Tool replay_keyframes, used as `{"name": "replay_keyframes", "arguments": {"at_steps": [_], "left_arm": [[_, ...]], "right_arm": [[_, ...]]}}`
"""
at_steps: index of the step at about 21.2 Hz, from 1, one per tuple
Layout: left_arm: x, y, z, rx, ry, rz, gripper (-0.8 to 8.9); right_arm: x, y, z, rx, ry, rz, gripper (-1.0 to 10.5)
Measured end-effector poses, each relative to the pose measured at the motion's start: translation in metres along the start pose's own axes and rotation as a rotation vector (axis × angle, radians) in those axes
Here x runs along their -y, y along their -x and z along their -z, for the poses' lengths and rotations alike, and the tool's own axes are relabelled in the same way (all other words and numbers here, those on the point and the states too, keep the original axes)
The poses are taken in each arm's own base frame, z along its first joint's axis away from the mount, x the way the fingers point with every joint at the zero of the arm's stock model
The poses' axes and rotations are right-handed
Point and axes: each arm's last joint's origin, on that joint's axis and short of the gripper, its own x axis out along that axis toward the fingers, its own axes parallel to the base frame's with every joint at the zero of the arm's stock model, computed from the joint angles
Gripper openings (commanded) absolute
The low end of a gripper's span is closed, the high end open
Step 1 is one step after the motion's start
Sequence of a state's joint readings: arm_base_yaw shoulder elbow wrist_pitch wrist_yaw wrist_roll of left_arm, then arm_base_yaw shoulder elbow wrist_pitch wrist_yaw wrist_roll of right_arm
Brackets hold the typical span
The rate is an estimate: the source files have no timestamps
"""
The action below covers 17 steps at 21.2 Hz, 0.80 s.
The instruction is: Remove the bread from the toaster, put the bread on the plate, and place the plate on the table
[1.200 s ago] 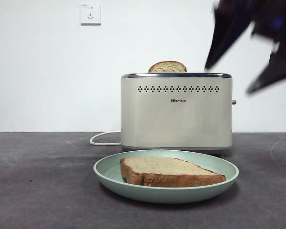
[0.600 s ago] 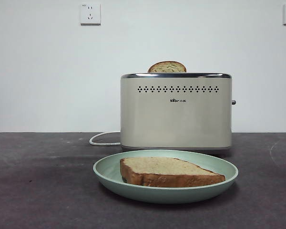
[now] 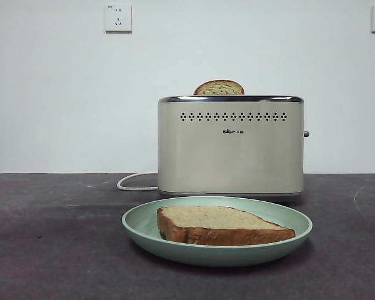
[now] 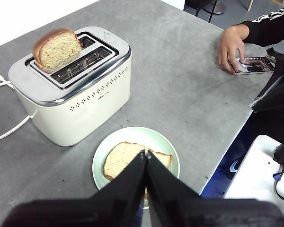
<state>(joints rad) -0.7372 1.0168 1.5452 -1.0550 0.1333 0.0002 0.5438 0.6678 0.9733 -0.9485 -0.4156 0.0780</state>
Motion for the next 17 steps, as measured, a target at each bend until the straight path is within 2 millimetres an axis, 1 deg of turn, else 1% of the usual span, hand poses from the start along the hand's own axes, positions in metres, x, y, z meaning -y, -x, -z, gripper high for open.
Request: {"name": "replay_keyframes", "arguments": {"at_steps": [10, 12, 14, 15, 17], "left_arm": [[0.000, 0.000, 0.001, -0.006, 0.000, 0.000, -0.04], [0.000, 0.000, 0.000, -0.005, -0.025, -0.005, -0.04], [-0.005, 0.001, -0.007, 0.068, -0.071, -0.091, -0.04], [-0.009, 0.003, -0.013, 0.139, -0.104, -0.144, -0.04], [-0.019, 0.015, -0.021, 0.267, -0.165, -0.224, -0.04]], "right_arm": [[0.000, 0.000, 0.000, -0.001, 0.000, 0.000, 0.0], [0.000, 0.000, 0.000, -0.001, 0.000, 0.000, 0.0], [0.000, 0.000, 0.000, -0.001, 0.000, 0.000, 0.0], [0.000, 0.000, 0.000, -0.001, 0.000, 0.000, 0.0], [0.000, 0.000, 0.000, -0.001, 0.000, 0.000, 0.0]]}}
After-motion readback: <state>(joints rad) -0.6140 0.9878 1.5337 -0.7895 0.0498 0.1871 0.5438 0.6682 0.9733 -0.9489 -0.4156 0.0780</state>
